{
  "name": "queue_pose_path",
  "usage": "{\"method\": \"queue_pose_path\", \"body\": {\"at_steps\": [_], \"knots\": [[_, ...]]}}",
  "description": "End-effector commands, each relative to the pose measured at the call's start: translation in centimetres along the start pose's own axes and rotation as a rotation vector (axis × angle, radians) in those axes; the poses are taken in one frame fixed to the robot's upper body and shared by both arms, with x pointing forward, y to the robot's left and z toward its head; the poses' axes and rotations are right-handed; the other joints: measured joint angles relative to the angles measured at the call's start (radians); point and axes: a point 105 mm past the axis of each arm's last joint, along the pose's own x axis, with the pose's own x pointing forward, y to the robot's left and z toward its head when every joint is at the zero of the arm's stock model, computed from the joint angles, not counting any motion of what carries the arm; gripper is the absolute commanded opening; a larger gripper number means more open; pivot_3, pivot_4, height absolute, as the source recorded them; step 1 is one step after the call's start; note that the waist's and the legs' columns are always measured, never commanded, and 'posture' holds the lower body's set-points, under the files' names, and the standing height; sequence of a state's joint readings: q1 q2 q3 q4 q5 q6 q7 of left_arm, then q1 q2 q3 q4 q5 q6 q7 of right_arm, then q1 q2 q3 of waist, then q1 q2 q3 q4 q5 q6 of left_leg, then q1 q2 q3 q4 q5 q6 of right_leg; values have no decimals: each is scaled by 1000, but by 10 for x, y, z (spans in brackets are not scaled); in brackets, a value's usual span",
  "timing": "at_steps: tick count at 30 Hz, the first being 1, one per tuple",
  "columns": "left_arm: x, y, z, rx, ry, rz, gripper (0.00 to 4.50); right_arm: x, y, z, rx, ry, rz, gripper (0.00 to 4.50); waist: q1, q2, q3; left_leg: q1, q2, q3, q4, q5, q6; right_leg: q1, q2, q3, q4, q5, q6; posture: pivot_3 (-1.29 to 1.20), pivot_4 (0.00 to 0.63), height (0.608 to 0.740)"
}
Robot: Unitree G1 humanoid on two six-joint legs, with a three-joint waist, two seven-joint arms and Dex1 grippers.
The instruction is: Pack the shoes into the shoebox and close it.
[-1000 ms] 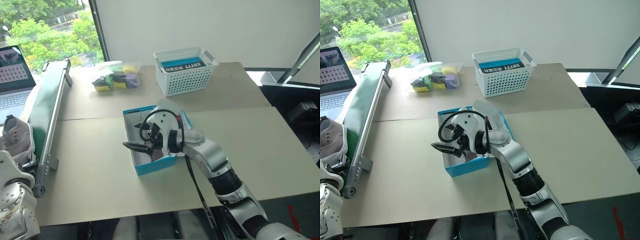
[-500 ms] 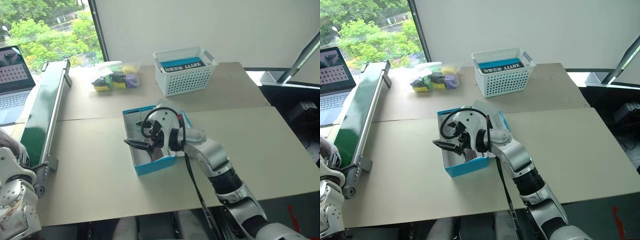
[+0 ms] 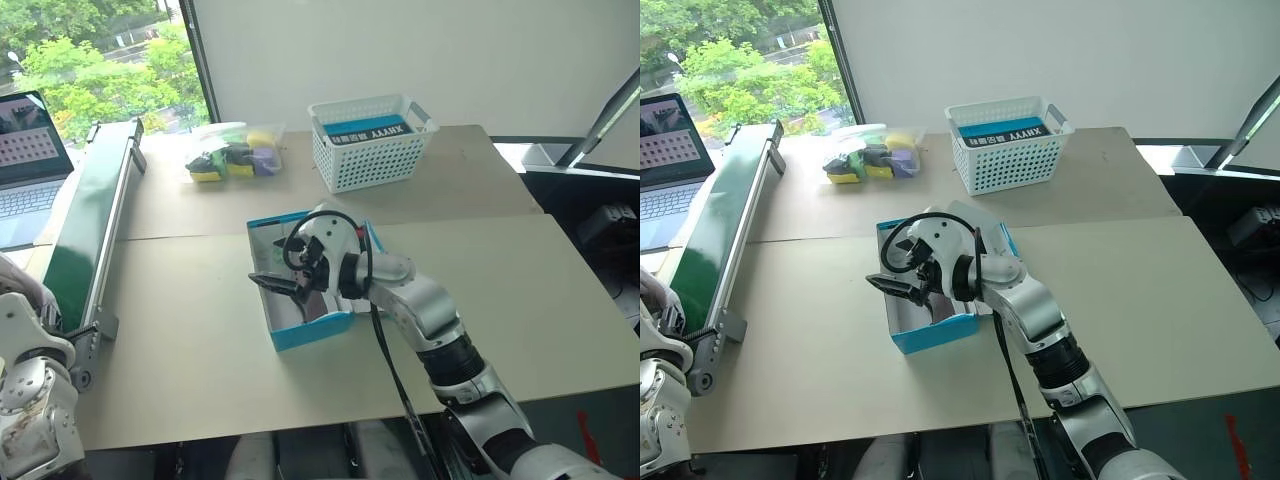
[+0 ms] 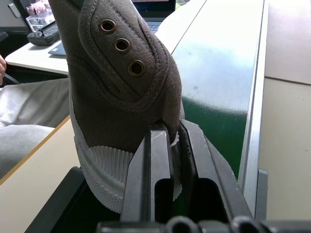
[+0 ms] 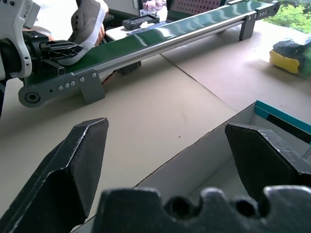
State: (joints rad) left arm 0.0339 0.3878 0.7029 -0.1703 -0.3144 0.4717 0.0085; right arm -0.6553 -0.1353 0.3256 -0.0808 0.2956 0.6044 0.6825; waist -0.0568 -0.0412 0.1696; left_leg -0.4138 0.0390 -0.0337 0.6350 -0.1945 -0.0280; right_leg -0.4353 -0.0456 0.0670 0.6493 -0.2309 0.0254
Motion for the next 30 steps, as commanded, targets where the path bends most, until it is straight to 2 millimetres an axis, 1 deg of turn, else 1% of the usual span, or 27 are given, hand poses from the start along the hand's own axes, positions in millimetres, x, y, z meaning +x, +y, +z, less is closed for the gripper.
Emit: {"method": "queue_pose_path", "body": {"at_steps": [1, 3, 5, 7, 9, 10, 11, 13, 14, 15, 16, 18, 20, 25, 30], "knots": [[-1, 0, 10, 5, -42, 2, 32, -1, -3, 17, -20, -49, -8, 4500, 2, 0, 0, 0, 0, 0, 0, 0, 0, 0, 0, 0, 0, 0, 0, 0, 150, 730], [-2, -4, 13, 19, -59, -11, 32, -1, -6, 18, -11, -50, -16, 4500, 3, 0, 0, 0, 0, 0, 0, 0, 0, 0, 0, 0, 0, 0, 0, 0, 150, 730], [-9, -24, 35, 31, -167, -76, 32, 0, -14, 20, 36, -58, -53, 4500, 4, 0, 0, 0, 0, 0, 0, 0, 0, 0, 0, 0, 0, 0, 0, 0, 150, 730], [-22, -57, 58, 69, -280, -203, 32, 1, -27, 19, 111, -47, -110, 4500, 9, 0, 0, 0, 0, 0, 0, 0, 0, 0, 0, 0, 0, 0, 0, 0, 150, 730], [-39, -92, 73, 131, -356, -337, 32, 2, -38, 18, 192, -31, -154, 4500, 17, -2, -1, -1, 0, 0, 1, 0, 0, 0, 0, 0, 0, 1, 0, 0, 150, 730], [-50, -113, 77, 155, -376, -418, 32, 2, -45, 17, 256, -22, -176, 4500, 18, -2, -1, -1, 0, 0, 1, 0, 0, 0, 0, -1, 0, 1, 0, 0, 150, 730], [-58, -130, 79, 167, -389, -483, 32, 3, -50, 18, 311, -20, -185, 4500, 18, -2, -1, -1, 0, 0, 1, 0, -1, 0, 0, -1, 0, 1, 0, 0, 150, 730], [-76, -159, 82, 175, -410, -605, 32, 5, -55, 22, 430, -26, -177, 4500, 15, -2, -1, -1, 0, 0, 1, 0, -1, 0, 0, 0, -1, 1, 0, 0, 150, 730], [-89, -178, 85, 149, -421, -689, 32, 7, -56, 26, 517, -40, -155, 4500, 15, -2, -1, -1, 0, 0, 1, 0, -1, 0, 0, 0, -1, 1, 0, 0, 150, 730], [-98, -190, 87, 131, -428, -746, 32, 8, -56, 29, 576, -47, -136, 4500, 15, -2, -1, -1, 0, 0, 1, 0, 0, 0, 0, 0, -1, 1, 0, 0, 150, 730], [-111, -205, 90, 98, -430, -828, 32, 10, -59, 35, 662, -70, -115, 4500, 13, -2, -1, -1, 0, 0, 1, 0, 0, 0, 0, 0, -1, 1, 0, 0, 150, 730], [-129, -223, 93, 61, -428, -928, 32, 12, -62, 44, 777, -105, -83, 4500, 8, -2, -1, -2, 0, 0, 1, 0, 0, 0, 0, 0, 0, 1, 0, 0, 150, 730], [-138, -232, 94, 41, -421, -980, 32, 12, -66, 52, 870, -137, -58, 4500, 2, -2, -1, -2, 0, 0, 1, 0, 0, 0, 1, 0, 0, 1, 0, 0, 150, 730], [-145, -241, 91, 44, -401, -1037, 32, 9, -78, 69, 1071, -242, -8, 4500, -1, -1, 0, -2, 1, 0, 1, 0, 0, 0, 1, 0, -1, 1, 0, 0, 150, 730], [-143, -241, 90, 55, -394, -1046, 32, 11, -75, 77, 1070, -246, 16, 4500, -4, -1, 0, -2, 1, 0, 1, 0, 0, 0, 2, 0, -1, 1, 0, 0, 150, 730]]}}
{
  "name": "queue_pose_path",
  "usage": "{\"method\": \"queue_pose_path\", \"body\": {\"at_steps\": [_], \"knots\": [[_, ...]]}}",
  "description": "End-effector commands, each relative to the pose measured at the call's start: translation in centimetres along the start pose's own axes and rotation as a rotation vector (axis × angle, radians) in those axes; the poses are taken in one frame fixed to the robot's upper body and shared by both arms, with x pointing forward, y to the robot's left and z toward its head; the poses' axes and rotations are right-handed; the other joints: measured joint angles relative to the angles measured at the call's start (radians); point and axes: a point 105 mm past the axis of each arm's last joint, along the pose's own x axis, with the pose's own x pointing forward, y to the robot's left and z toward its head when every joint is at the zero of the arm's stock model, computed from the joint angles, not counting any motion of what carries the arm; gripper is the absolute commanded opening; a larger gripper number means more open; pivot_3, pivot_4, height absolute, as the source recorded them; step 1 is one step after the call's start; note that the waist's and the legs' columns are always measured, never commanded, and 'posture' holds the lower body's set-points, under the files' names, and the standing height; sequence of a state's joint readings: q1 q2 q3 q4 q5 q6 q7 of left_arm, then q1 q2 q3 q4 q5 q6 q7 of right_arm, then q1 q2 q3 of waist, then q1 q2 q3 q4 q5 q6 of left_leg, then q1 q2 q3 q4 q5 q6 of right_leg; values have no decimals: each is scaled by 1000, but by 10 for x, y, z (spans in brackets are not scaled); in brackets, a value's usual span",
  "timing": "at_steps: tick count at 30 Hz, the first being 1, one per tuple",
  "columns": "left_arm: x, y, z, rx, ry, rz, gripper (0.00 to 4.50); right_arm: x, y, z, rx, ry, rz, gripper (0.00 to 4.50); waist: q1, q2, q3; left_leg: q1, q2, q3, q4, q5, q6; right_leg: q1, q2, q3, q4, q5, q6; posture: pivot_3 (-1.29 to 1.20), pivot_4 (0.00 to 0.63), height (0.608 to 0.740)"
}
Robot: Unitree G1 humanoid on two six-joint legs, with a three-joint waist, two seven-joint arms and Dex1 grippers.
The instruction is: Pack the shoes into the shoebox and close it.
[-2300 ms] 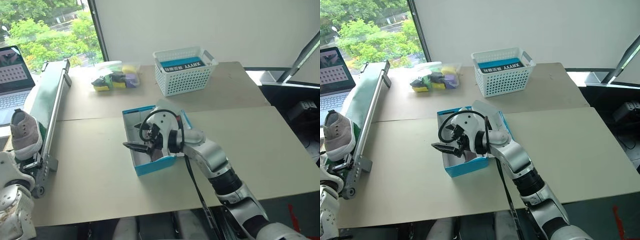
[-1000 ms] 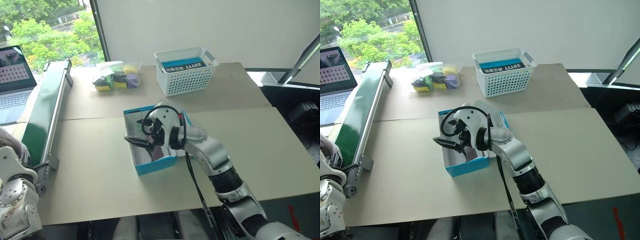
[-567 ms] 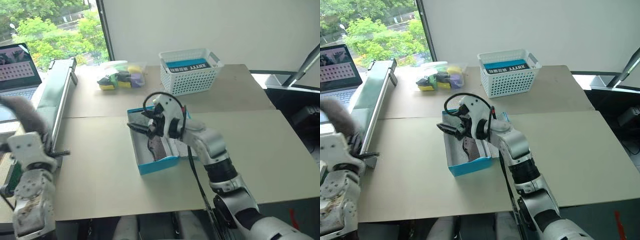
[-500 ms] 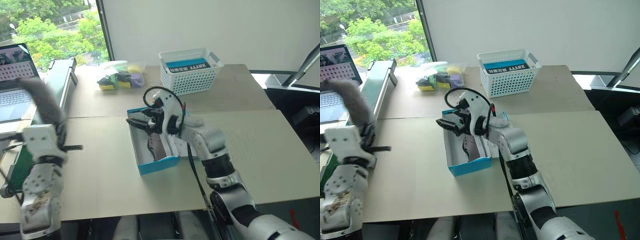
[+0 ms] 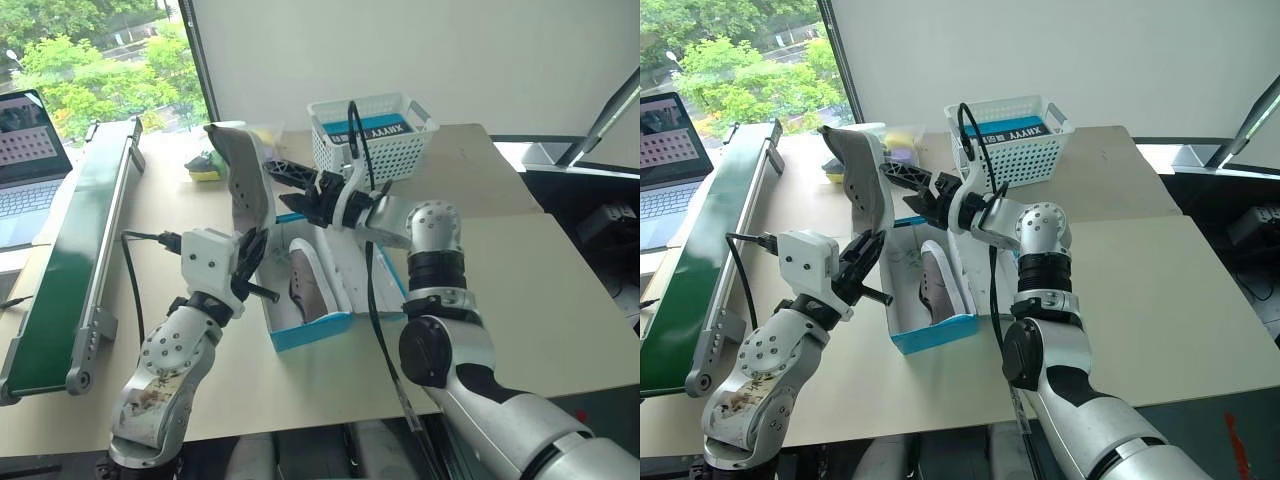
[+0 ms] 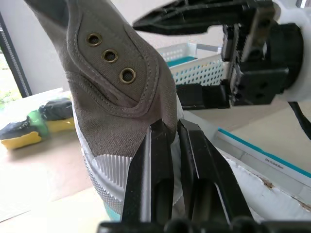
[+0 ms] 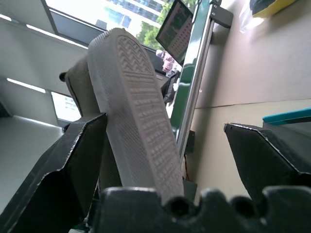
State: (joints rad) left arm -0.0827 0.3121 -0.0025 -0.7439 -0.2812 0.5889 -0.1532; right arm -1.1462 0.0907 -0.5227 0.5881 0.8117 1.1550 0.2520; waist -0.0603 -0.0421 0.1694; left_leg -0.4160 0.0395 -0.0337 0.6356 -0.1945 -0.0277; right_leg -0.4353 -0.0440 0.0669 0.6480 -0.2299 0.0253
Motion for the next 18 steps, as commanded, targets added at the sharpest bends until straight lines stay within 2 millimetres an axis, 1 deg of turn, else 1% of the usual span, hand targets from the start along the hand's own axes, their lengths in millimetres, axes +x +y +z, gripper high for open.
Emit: {"method": "queue_pose_path", "body": {"at_steps": [1, 5, 8, 10, 11, 12, 13, 14, 16, 17, 18], "knots": [[0, -8, 17, 13, -67, -50, 32, 6, 30, 4, -25, 7, 94, 4500, -1, 0, 0, 0, 0, 0, 0, 0, 0, 0, 0, 0, 0, 0, 0, 0, 150, 730], [0, -8, 17, 14, -62, -55, 32, 6, 35, -6, -75, 45, 108, 4500, -1, 0, 0, 0, 0, 0, 0, 0, 0, 0, 0, 0, 0, 0, 0, 0, 150, 730], [0, -7, 15, 16, -54, -52, 32, 6, 32, -11, -113, 53, 87, 4500, -2, 0, 0, 0, 0, 0, 0, 0, 0, 0, 0, 0, 0, 0, 0, 0, 150, 730], [-1, -6, 14, 18, -47, -47, 0, 6, 30, -11, -131, 45, 70, 3989, -1, 0, 0, 0, 0, 0, 0, 0, 0, 0, 0, 0, 0, 0, 0, 0, 150, 730], [-1, -5, 14, 22, -45, -46, 0, 6, 29, -11, -139, 39, 64, 3868, -1, 0, 0, 0, 0, 0, 0, 0, 0, 0, 0, 0, 0, 0, 0, 0, 150, 730], [-1, -5, 14, 24, -43, -46, 0, 6, 29, -11, -146, 36, 60, 3396, -1, 0, 0, 0, 0, 0, 0, 0, 0, 0, 0, 0, 0, 0, 0, 0, 150, 730], [-1, -6, 13, 25, -42, -45, 0, 6, 28, -11, -147, 33, 57, 3142, -1, 0, 0, 0, 0, 0, 0, 0, 0, 0, 0, 0, 0, 0, 0, 0, 150, 730], [-1, -6, 13, 26, -39, -44, 0, 6, 28, -11, -149, 32, 57, 2750, -2, 0, 0, 0, 0, 0, 0, 0, 0, 0, 0, 0, 0, 0, 0, 0, 150, 730], [-2, -6, 12, 29, -35, -45, 0, 6, 28, -11, -154, 30, 53, 2142, -3, 0, 0, 0, 0, 0, 0, 0, 0, 0, 0, 0, 0, 0, 0, 0, 150, 730], [-2, -7, 11, 29, -33, -46, 0, 7, 28, -11, -156, 29, 50, 1673, -4, 0, 0, 0, 0, 0, 0, 0, 0, 0, 0, 0, 0, 0, 0, 0, 150, 730], [-2, -7, 11, 28, -31, -47, 0, 7, 27, -11, -157, 28, 48, 1516, -4, 0, 0, 0, 0, 0, 0, 0, 0, 0, 0, 0, 0, 0, 0, 0, 150, 730]]}}
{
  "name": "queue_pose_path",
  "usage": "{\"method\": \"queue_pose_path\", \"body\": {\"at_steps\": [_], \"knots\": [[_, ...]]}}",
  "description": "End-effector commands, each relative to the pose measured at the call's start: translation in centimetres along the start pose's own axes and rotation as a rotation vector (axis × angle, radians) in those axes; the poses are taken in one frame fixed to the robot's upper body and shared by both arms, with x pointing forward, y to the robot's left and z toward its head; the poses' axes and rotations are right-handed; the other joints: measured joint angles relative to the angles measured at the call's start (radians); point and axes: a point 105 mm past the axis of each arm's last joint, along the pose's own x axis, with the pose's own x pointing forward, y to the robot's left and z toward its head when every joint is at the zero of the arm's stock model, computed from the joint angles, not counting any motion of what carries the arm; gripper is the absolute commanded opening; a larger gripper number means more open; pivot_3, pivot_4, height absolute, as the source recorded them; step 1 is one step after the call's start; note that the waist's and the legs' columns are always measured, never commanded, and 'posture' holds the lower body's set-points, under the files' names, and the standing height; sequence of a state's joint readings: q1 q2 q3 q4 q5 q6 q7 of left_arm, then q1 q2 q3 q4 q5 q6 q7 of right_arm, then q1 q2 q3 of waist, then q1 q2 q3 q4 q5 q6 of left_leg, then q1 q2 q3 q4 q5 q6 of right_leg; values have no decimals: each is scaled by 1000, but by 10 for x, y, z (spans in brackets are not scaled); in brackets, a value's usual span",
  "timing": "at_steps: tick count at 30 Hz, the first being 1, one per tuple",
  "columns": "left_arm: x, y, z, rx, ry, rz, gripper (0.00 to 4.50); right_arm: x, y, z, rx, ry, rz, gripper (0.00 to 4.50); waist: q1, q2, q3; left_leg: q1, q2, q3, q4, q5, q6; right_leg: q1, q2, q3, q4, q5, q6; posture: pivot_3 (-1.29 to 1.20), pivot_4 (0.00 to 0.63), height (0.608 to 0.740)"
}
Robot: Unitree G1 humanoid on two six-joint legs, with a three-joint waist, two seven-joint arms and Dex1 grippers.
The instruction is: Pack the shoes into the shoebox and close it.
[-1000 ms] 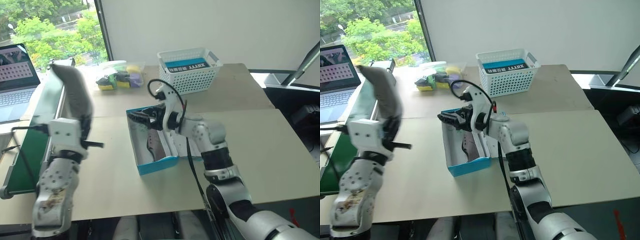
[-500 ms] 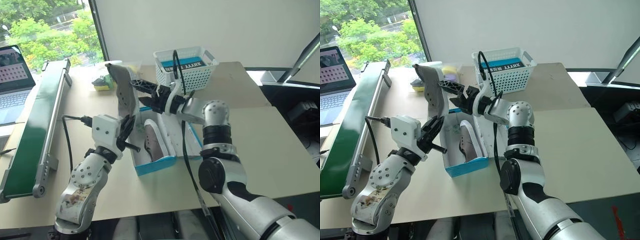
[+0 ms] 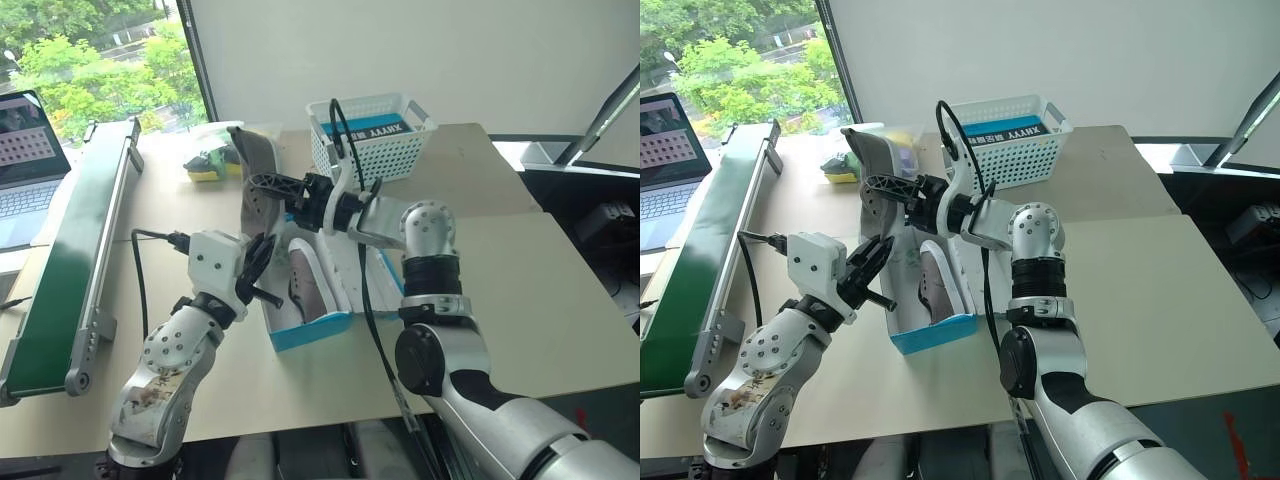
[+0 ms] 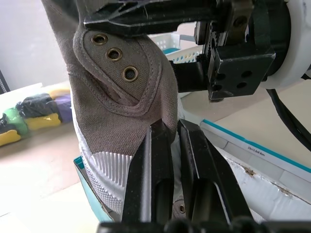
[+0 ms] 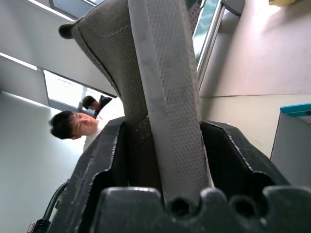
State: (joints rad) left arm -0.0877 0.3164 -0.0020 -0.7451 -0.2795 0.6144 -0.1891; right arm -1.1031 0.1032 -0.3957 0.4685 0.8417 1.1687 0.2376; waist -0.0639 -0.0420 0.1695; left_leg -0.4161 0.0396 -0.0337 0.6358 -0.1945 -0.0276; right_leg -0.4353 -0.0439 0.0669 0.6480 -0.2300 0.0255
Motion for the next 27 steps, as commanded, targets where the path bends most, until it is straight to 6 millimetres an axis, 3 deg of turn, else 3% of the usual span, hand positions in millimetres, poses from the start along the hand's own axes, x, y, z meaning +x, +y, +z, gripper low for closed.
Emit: {"method": "queue_pose_path", "body": {"at_steps": [1, 3, 8, 9, 13, 16, 19, 25, 27], "knots": [[-3, -4, 12, 33, -47, -12, 0, 2, 14, 6, -49, -32, 39, 1104, -1, 0, 0, 0, 0, 0, 0, 0, 0, 0, 0, 0, 0, 0, 0, 0, 150, 730], [-4, -4, 10, 39, -37, -15, 0, 2, 14, 5, -54, -27, 34, 624, -1, 0, 0, 0, 0, 0, 0, 0, 0, 0, 0, 0, 0, 0, 0, 0, 150, 730], [-5, 0, 9, 56, -34, 1, 0, 2, 18, 3, -17, -30, 63, 624, -1, 0, 0, 0, 0, 0, 0, 0, 0, 0, 0, 0, 0, 0, 0, 0, 150, 730], [-5, 0, 8, 69, -29, -3, 834, 1, 18, 4, -4, -37, 66, 588, -1, 0, 0, 0, 0, 0, 0, 0, 0, 0, 0, 0, 0, 0, 0, 0, 150, 730], [-8, -1, 8, 91, -14, -32, 2201, -1, 13, 13, 21, -82, 31, 588, -1, 0, 0, 0, 0, 0, 0, 0, 0, 0, 0, 0, 0, 0, 0, 0, 150, 730], [-24, 1, 11, 92, 1, -107, 2201, -8, -2, 33, -13, -137, -105, 588, -5, 0, 0, 0, 0, 0, 0, 0, 0, 0, 0, 0, 0, 0, 0, 0, 150, 730], [-45, 1, 2, 107, 108, -233, 2201, -12, -10, 38, -4, -115, -188, 588, -7, 2, 1, 0, 1, 0, -1, 0, 0, -1, 1, 0, 0, 0, 0, 0, 150, 730], [-73, 52, 1, 206, 247, -202, 2201, -25, -15, 21, -8, 101, -318, 588, -6, 3, 2, 0, 1, 0, -1, 0, 0, -1, 1, 0, -1, 0, 0, 0, 150, 730], [-75, 64, 1, 233, 265, -178, 2201, -25, -10, 3, 7, 235, -316, 588, -6, 4, 2, 0, 1, 0, -1, 0, 0, -1, 1, 0, -1, -1, -1, 0, 150, 730]]}}
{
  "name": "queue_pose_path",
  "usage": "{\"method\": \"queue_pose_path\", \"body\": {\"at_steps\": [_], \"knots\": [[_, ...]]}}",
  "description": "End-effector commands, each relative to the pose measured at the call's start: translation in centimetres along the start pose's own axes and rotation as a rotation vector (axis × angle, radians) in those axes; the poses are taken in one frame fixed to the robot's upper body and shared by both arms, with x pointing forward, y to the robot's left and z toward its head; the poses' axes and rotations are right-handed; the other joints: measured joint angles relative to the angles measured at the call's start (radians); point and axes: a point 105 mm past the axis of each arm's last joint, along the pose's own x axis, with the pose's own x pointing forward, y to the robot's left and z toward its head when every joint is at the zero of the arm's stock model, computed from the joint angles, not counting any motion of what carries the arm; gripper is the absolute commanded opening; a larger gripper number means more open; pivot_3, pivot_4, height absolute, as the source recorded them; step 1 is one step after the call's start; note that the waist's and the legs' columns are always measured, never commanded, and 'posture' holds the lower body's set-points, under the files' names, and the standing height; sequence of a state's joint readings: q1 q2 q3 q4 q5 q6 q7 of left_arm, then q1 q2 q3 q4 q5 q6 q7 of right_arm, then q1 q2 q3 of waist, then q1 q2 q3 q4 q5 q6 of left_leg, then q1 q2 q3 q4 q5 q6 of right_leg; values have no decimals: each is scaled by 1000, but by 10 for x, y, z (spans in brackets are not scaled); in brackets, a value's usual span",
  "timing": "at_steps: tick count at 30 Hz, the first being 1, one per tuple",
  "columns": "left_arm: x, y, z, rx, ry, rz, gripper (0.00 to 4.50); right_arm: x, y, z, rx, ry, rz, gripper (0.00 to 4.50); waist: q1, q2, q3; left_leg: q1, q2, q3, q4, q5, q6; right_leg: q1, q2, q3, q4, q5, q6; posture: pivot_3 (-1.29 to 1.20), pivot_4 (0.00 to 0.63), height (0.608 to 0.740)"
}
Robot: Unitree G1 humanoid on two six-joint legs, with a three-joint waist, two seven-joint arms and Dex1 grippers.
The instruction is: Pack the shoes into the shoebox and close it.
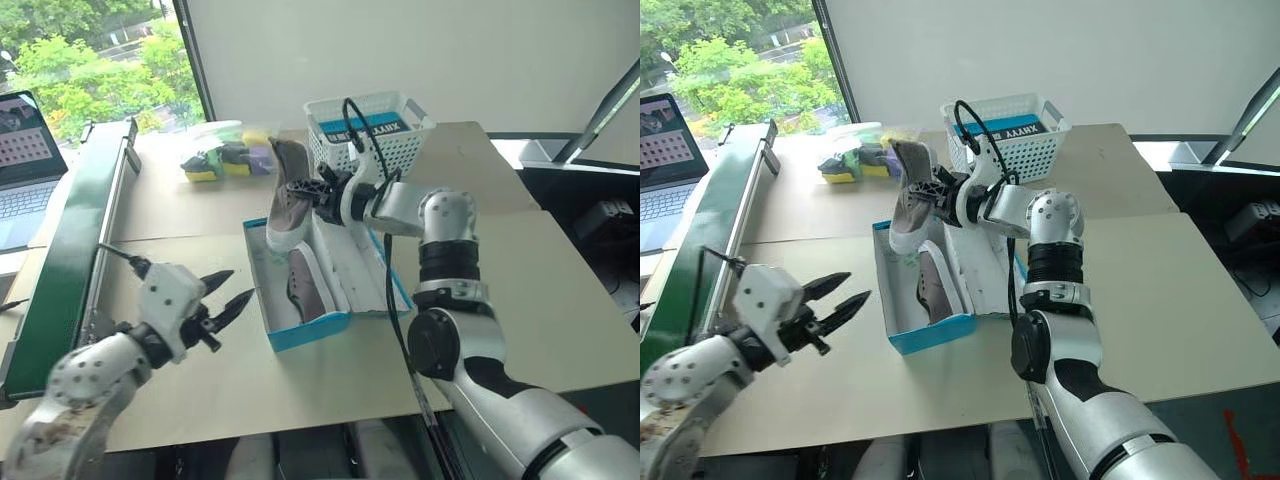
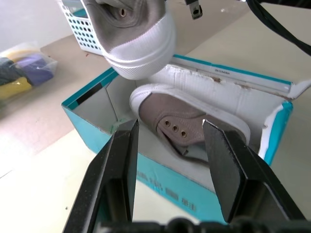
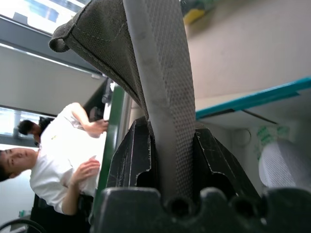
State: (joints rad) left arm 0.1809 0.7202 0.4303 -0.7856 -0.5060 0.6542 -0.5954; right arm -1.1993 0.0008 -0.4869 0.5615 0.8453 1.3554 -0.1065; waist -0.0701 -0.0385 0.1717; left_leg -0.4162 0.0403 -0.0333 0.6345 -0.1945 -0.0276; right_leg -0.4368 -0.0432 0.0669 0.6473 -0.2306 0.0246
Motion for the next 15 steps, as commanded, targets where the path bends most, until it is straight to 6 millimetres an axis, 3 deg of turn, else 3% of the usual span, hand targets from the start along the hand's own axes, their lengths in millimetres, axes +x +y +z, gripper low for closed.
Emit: {"method": "queue_pose_path", "body": {"at_steps": [1, 7, 9, 13, 15], "knots": [[-7, 14, 1, 51, 5, 23, 2201, -4, 22, -19, -43, 164, 37, 588, -1, 0, 0, 0, 0, 0, 0, 0, 0, 0, 0, 0, 0, 0, 0, 0, 150, 730], [0, 5, -1, 52, -2, 10, 2201, 14, -7, -60, -49, 272, -131, 588, 0, 0, 0, 0, 1, 0, -1, 0, 0, 0, 0, 0, -1, 0, 0, 0, 150, 730], [1, 3, 0, 50, -6, 9, 2201, 17, -10, -65, -54, 280, -140, 588, 6, 0, 0, -1, 0, 0, -1, 0, 0, 0, 0, 0, -1, 0, 0, 0, 150, 730], [0, 3, 1, 54, -7, 26, 2201, 39, -60, -85, -92, 281, -327, 588, -1, 0, 0, 0, 1, 0, 0, 0, 0, 0, 0, 0, -1, 0, 1, 0, 150, 730], [0, 4, 2, 58, -9, 34, 2201, 42, -66, -88, -114, 294, -345, 588, -16, 0, -1, 2, 1, 1, -1, 0, 0, 1, 1, 0, -1, 0, 0, 0, 150, 730]]}}
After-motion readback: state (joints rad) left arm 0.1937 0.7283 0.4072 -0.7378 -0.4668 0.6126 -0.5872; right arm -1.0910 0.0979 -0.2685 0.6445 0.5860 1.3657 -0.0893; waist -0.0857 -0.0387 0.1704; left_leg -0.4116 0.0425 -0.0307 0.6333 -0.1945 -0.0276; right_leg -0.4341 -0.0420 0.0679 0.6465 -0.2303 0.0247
